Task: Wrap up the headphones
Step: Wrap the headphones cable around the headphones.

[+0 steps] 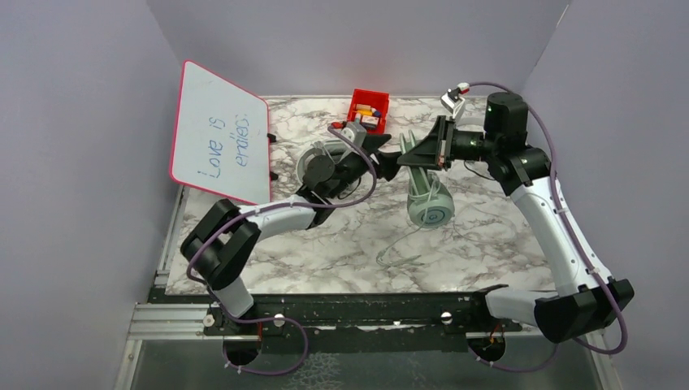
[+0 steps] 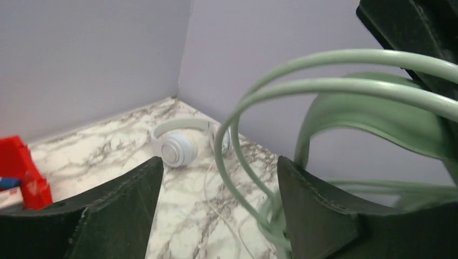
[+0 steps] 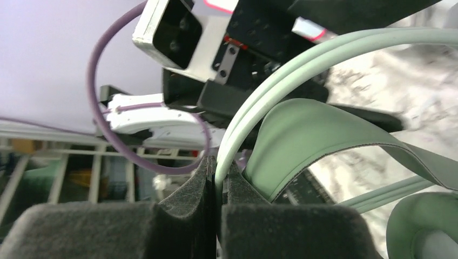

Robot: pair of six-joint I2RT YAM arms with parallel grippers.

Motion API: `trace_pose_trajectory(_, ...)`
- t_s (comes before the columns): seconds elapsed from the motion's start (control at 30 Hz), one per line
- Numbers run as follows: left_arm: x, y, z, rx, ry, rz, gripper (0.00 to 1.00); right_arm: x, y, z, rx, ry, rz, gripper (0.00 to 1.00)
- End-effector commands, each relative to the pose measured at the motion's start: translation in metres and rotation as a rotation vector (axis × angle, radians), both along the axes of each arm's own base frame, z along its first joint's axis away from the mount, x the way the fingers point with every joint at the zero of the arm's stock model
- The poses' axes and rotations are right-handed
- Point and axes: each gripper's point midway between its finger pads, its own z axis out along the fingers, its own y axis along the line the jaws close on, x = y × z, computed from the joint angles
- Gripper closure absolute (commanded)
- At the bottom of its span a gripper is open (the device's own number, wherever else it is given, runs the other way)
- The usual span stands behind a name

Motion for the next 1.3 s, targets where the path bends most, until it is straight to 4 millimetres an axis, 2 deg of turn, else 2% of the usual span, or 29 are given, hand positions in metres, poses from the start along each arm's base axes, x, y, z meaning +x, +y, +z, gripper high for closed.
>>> trace_pose_trajectory(0.0,-0.009,0.026,-0.013,0.050,0.158,0.023,0.20,0.030,-0.009,-0.007,-0.121,-0.200,-0.075,1.00)
trace_pose_trajectory(0.1,-0.016,0.048,-0.039,0.125,0.346,0.033,0.20,0.042,-0.014,-0.025,-0.213,-0.261,-0.075,1.00)
trace_pose_trajectory(0.17,-0.027,0.061,-0.044,0.145,0.460,0.011,0.20,0.051,-0.021,-0.039,-0.306,-0.327,-0.066,1.00)
trace_pose_trajectory(0.23,-0.041,0.072,-0.035,0.131,0.529,-0.033,0.20,0.058,-0.028,-0.054,-0.380,-0.406,-0.052,1.00)
trace_pose_trajectory(0.33,-0.051,0.083,-0.022,0.103,0.668,-0.035,0.21,0.064,-0.034,-0.073,-0.449,-0.517,-0.041,1.00)
trace_pose_trajectory(0.43,-0.051,0.080,-0.016,0.093,0.794,-0.031,0.22,0.069,-0.040,-0.093,-0.545,-0.561,-0.039,1.00)
trace_pose_trajectory(0.57,-0.039,0.070,-0.009,0.076,0.849,-0.026,0.21,0.067,-0.026,-0.108,-0.611,-0.583,-0.014,1.00)
trace_pose_trajectory(0.7,-0.019,0.068,-0.022,0.134,0.875,0.053,0.23,0.063,-0.013,-0.125,-0.672,-0.592,0.017,1.00)
trace_pose_trajectory(0.73,-0.016,0.067,-0.025,0.149,0.880,0.061,0.26,0.061,-0.009,-0.130,-0.681,-0.592,0.027,1.00)
trace_pose_trajectory(0.8,-0.016,0.060,-0.030,0.167,0.874,0.026,0.34,0.056,-0.002,-0.134,-0.670,-0.606,0.047,1.00)
trace_pose_trajectory(0.93,-0.027,0.065,-0.023,0.125,0.825,-0.075,0.31,0.053,0.004,-0.138,-0.663,-0.601,0.054,1.00)
trace_pose_trajectory(1.03,-0.025,0.073,-0.024,0.115,0.824,-0.032,0.30,0.054,0.003,-0.144,-0.703,-0.588,0.052,1.00)
trace_pose_trajectory(1.17,-0.017,0.074,-0.040,0.096,0.917,0.024,0.31,0.056,0.010,-0.146,-0.723,-0.602,0.056,1.00)
trace_pose_trajectory(1.27,-0.012,0.070,-0.037,0.071,0.922,0.020,0.31,0.055,0.018,-0.147,-0.740,-0.620,0.067,1.00)
